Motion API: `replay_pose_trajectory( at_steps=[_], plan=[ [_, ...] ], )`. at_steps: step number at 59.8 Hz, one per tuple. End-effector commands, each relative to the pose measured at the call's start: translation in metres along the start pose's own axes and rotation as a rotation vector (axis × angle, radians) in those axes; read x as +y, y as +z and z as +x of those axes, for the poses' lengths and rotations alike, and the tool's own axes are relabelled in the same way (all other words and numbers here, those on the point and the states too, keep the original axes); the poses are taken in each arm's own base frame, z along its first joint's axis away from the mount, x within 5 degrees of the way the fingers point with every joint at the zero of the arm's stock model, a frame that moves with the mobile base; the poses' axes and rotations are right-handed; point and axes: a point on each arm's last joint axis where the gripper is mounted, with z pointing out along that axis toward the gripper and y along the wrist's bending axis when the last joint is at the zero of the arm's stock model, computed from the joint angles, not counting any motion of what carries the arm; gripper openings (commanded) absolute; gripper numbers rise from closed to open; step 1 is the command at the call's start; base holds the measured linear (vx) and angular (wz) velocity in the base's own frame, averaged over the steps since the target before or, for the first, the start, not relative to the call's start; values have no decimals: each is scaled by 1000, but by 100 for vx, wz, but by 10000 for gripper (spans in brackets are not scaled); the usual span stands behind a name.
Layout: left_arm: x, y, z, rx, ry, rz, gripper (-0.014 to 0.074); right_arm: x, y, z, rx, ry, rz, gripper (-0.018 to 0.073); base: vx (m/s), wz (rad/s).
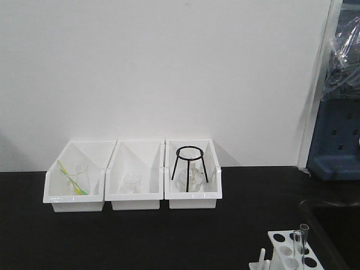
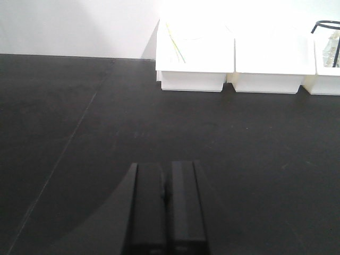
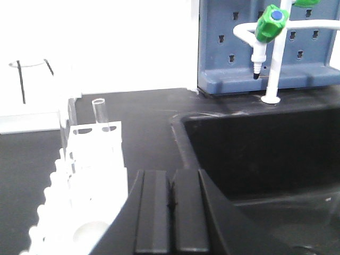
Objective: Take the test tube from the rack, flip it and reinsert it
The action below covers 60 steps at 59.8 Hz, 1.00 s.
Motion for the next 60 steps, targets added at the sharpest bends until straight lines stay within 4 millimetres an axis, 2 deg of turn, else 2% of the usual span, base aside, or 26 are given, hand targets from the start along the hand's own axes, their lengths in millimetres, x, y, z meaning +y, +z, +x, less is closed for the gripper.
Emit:
replay_pose_trajectory(
  at_steps=[1, 4, 60],
  plan=[
    [-2, 0, -7, -79, -4, 22, -6, -1, 1, 1, -117, 28, 2, -12, 0, 0],
    [-2, 0, -6, -77, -4, 21, -6, -2, 1, 4, -73, 14, 14, -12, 0, 0],
    [-2, 0, -7, -78, -4, 22, -6, 0, 0, 3, -87, -24, -15, -12, 0, 0]
  ],
)
